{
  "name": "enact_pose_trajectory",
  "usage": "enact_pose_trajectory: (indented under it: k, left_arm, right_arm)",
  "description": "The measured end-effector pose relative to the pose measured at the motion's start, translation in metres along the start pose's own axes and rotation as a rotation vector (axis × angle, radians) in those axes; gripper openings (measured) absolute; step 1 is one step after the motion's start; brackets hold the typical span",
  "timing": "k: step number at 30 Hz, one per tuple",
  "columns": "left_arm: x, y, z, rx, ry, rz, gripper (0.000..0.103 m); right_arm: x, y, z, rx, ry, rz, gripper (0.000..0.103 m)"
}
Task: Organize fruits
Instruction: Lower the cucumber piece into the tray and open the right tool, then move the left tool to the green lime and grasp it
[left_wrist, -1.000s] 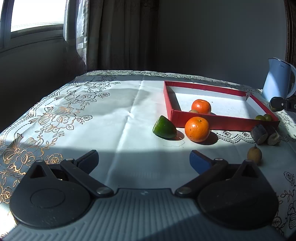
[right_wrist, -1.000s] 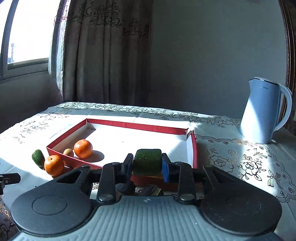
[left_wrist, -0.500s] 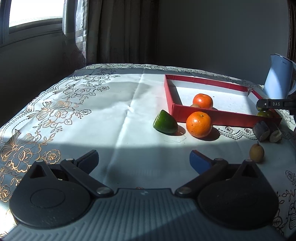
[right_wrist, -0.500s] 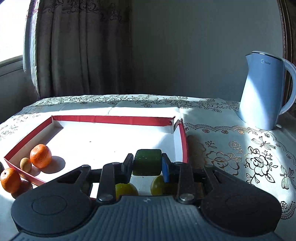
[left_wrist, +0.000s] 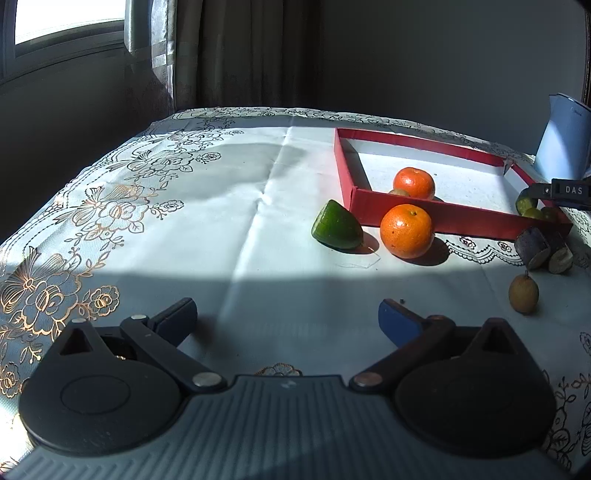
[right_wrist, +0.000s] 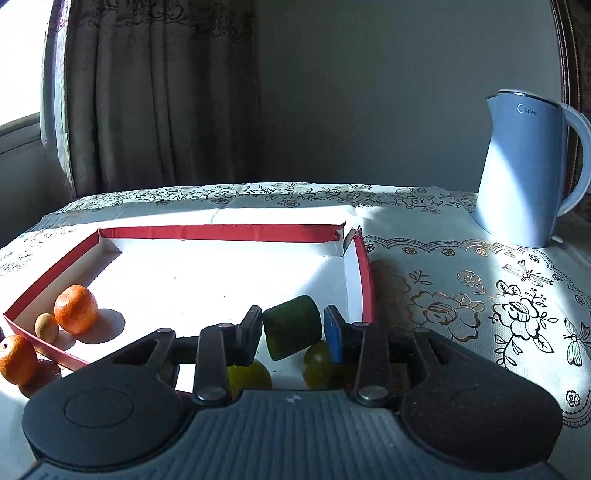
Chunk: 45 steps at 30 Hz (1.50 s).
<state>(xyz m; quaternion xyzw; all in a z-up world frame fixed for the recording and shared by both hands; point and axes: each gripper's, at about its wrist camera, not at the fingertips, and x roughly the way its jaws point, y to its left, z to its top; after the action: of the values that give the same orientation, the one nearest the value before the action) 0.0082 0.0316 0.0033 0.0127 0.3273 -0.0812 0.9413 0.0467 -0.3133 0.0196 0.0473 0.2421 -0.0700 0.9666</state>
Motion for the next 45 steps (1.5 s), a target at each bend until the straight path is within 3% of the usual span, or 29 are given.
enact_pose_trajectory:
  k: [3, 7, 11, 17, 25, 28, 32, 45]
  left_arm:
    - [0.002, -0.003, 0.0, 0.017, 0.014, 0.012, 0.103]
    - [0.003, -0.003, 0.0, 0.022, 0.019, 0.016, 0.103]
    - [0.003, -0.004, 0.0, 0.021, 0.017, 0.017, 0.103]
    - [0.001, -0.004, 0.002, 0.015, 0.001, 0.024, 0.103]
    - [-0.001, -0.023, 0.029, 0.098, -0.118, 0.089, 0.103]
    - [0.012, -0.027, 0.042, 0.087, -0.101, 0.086, 0.103]
    - [0.039, -0.027, 0.051, 0.046, -0.036, 0.148, 0.103]
    - [0.061, -0.034, 0.059, 0.013, -0.036, 0.135, 0.103]
  right_arm:
    - [-0.021, -0.01, 0.003, 0.052, -0.052, 0.004, 0.075]
    - [-0.054, -0.027, -0.001, 0.091, -0.104, 0.012, 0.076]
    - [-0.077, -0.047, -0.019, 0.11, -0.073, -0.009, 0.082]
    - [-0.092, -0.072, -0.055, 0.143, -0.03, -0.04, 0.082]
    - [-0.092, -0.087, -0.065, 0.241, -0.013, 0.012, 0.082]
    - [-0.092, -0.09, -0.066, 0.259, -0.014, 0.027, 0.082]
    - [-0.091, -0.094, -0.066, 0.277, -0.012, 0.04, 0.082]
    - [-0.09, -0.095, -0.067, 0.283, -0.008, 0.063, 0.082]
